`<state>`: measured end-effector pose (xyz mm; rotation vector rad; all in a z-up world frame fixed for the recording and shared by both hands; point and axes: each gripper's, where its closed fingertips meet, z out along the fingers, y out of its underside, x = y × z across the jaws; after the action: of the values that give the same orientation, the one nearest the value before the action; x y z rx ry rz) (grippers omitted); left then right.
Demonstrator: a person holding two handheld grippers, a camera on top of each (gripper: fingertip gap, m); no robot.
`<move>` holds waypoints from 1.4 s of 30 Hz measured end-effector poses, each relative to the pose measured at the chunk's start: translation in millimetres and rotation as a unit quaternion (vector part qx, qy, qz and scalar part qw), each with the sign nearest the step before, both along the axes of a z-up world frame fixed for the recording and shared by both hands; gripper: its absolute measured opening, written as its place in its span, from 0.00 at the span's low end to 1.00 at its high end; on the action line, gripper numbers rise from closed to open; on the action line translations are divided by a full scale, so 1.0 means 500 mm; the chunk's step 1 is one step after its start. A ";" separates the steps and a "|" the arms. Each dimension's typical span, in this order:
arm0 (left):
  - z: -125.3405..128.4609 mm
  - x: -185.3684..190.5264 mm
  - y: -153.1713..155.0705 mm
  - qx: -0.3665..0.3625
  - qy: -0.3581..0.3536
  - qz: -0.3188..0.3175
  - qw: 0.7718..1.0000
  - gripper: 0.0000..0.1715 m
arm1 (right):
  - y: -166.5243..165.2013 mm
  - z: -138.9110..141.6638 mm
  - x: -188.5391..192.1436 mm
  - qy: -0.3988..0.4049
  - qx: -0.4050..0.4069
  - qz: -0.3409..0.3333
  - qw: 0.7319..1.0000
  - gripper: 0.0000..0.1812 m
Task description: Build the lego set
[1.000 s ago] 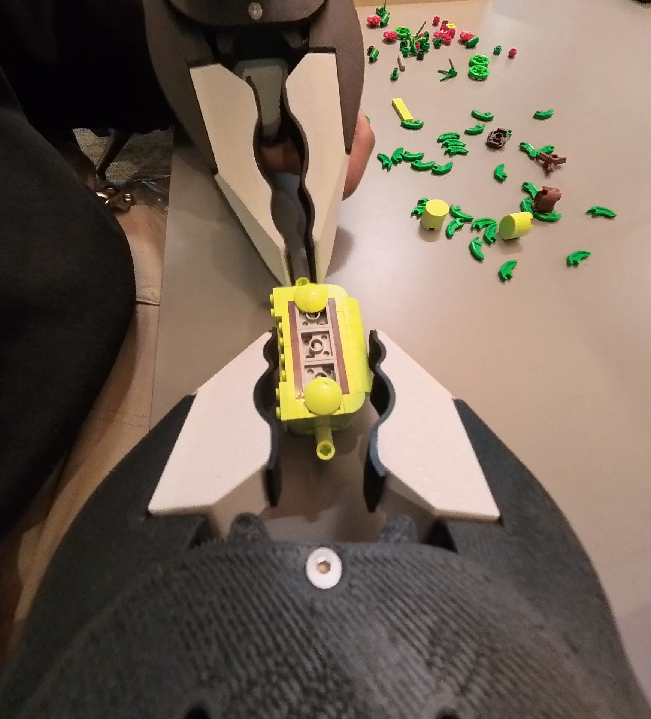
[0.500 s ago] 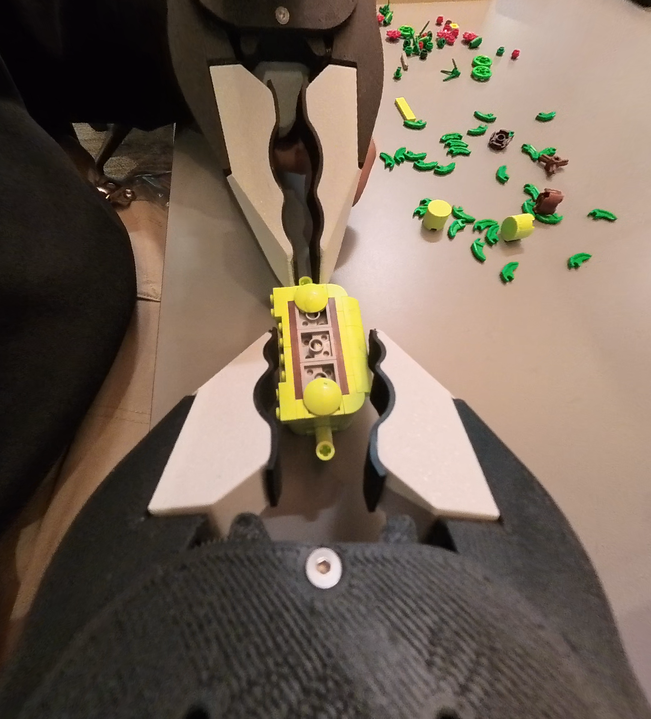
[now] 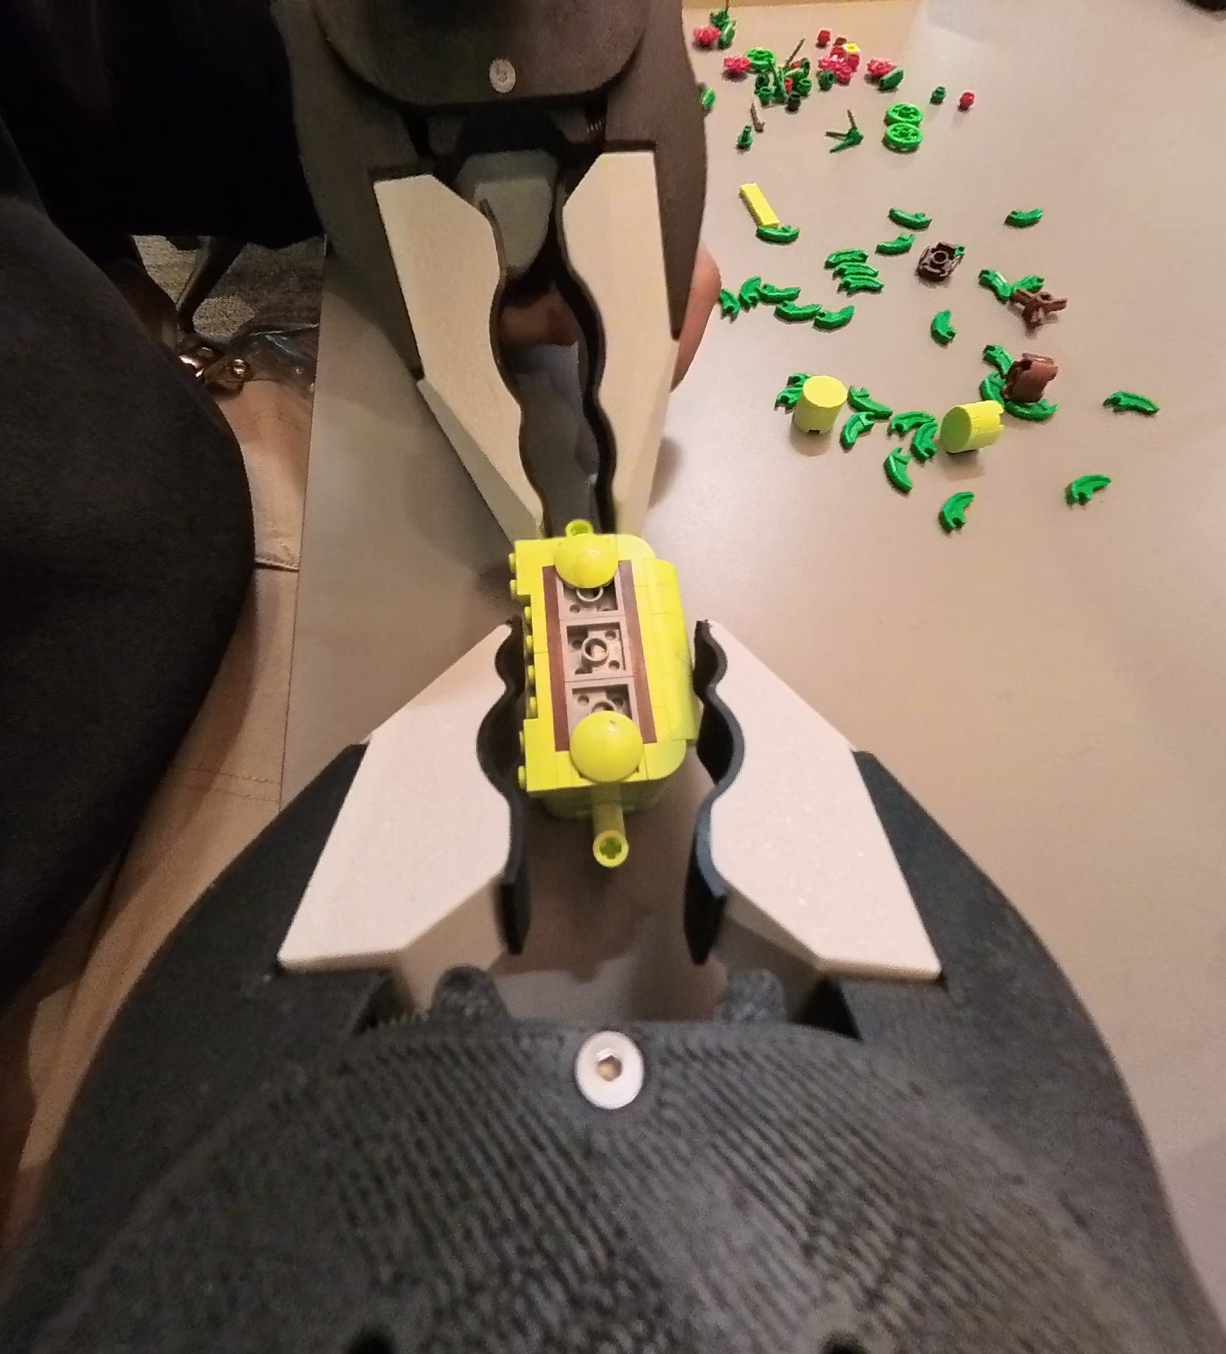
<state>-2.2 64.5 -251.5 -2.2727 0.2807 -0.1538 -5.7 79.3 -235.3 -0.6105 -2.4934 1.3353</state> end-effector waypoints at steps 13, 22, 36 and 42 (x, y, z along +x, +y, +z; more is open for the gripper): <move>0.001 -0.003 0.002 0.004 0.011 0.006 1.000 0.03 | 0.001 0.000 -0.001 0.004 0.003 -0.002 1.000 0.25; 0.004 -0.005 0.006 0.012 0.030 0.006 0.999 0.02 | 0.000 -0.001 0.001 0.002 0.003 0.002 1.000 0.25; 0.006 0.001 0.010 0.009 0.004 -0.015 1.000 0.01 | -0.002 -0.002 0.003 0.007 0.008 0.022 1.000 0.25; 0.005 -0.001 0.011 0.012 0.020 -0.011 1.000 0.02 | -0.001 -0.002 0.001 0.010 0.008 0.014 1.000 0.25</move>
<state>-2.6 70.0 -248.9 -2.2522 0.3272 -0.1165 -5.2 78.8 -236.1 -0.5571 -2.5039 1.3229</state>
